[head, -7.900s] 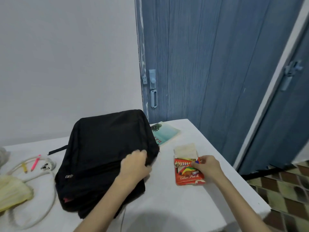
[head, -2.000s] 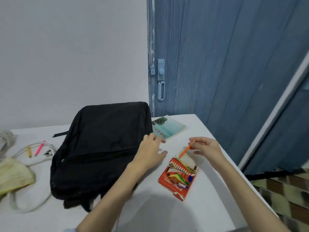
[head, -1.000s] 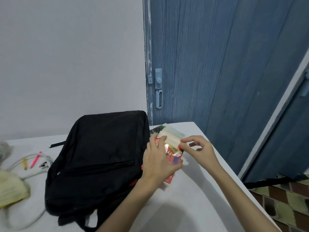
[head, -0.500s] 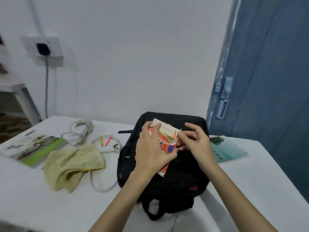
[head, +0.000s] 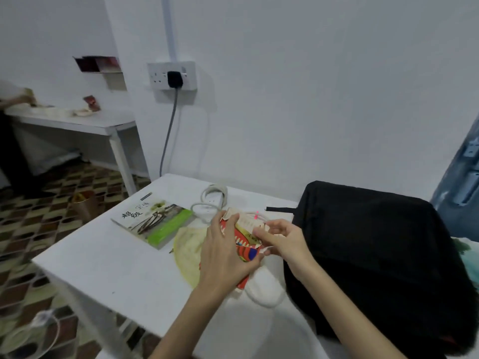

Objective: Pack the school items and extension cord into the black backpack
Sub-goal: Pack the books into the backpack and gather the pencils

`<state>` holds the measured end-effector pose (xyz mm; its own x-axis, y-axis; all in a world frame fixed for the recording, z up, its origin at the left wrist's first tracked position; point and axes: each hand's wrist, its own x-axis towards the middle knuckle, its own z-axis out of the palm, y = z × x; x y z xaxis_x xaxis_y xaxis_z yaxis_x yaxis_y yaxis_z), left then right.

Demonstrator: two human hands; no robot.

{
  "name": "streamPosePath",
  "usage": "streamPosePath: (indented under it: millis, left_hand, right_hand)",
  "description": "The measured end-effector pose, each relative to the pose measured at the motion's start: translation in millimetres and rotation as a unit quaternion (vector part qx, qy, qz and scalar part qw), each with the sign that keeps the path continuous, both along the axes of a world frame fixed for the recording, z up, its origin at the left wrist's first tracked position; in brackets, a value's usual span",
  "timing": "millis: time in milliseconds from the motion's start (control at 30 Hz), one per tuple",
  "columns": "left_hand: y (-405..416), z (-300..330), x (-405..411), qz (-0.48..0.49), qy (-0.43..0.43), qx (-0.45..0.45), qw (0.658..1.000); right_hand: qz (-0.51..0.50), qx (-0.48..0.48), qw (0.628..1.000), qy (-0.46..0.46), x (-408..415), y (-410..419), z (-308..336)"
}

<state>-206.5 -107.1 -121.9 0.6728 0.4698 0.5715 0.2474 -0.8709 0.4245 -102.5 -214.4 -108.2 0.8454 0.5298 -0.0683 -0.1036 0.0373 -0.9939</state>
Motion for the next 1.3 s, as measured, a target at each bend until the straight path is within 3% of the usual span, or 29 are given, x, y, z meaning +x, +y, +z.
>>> streamPosePath:
  millis: [200, 267, 333, 433, 500, 567, 633, 733, 800, 900, 1100, 1200, 1267, 1300]
  left_hand:
    - [73, -18, -13, 0.005, 0.009, 0.01, 1.0]
    - [102, -19, -17, 0.025, 0.006, -0.012, 1.0]
    - [132, -20, -22, 0.05, 0.011, -0.039, 0.998]
    - [166, -22, -29, 0.07, 0.022, -0.063, 0.995]
    - [176, -24, -30, 0.067, 0.024, -0.105, 0.992]
    - [182, -25, -30, 0.065, 0.009, -0.142, 0.988]
    - [186, -25, -29, 0.06, -0.005, -0.181, 0.982]
    - [195, -21, -28, 0.068, -0.027, -0.244, 0.967]
    - [202, -18, -28, 0.076, -0.039, -0.269, 0.959]
    - [207, -17, -25, 0.082, -0.056, -0.284, 0.954]
    - [204, -12, -14, 0.113, -0.076, -0.284, 0.949]
    - [204, -9, -8, 0.123, -0.091, -0.294, 0.944]
    - [206, -6, -8, 0.13, -0.097, -0.295, 0.942]
    - [206, -6, -8, 0.133, -0.1, -0.296, 0.941]
  right_hand:
    - [0.011, -0.008, 1.0, 0.025, -21, 56, -13]
    - [-0.004, -0.076, 0.997, -0.033, -18, 65, -22]
    - [-0.012, -0.222, 0.96, -0.168, -14, 72, -32]
    - [0.031, -0.411, 0.863, -0.294, -18, 83, -46]
    - [0.059, -0.477, 0.808, -0.341, -23, 91, -53]
    - [0.068, -0.493, 0.79, -0.359, -23, 100, -59]
    - [0.038, -0.462, 0.807, -0.365, -15, 103, -59]
    - [-0.052, -0.288, 0.921, -0.258, 8, 90, -35]
    - [-0.133, -0.152, 0.964, -0.173, 30, 69, -7]
    - [-0.232, -0.067, 0.955, -0.172, 60, 33, 31]
    - [-0.307, -0.006, 0.94, -0.151, 86, 2, 59]
    - [-0.193, 0.012, 0.967, -0.169, 76, 5, 61]
    - [-0.033, -0.021, 0.977, -0.207, 58, 21, 51]
    - [0.05, -0.072, 0.965, -0.246, 47, 31, 41]
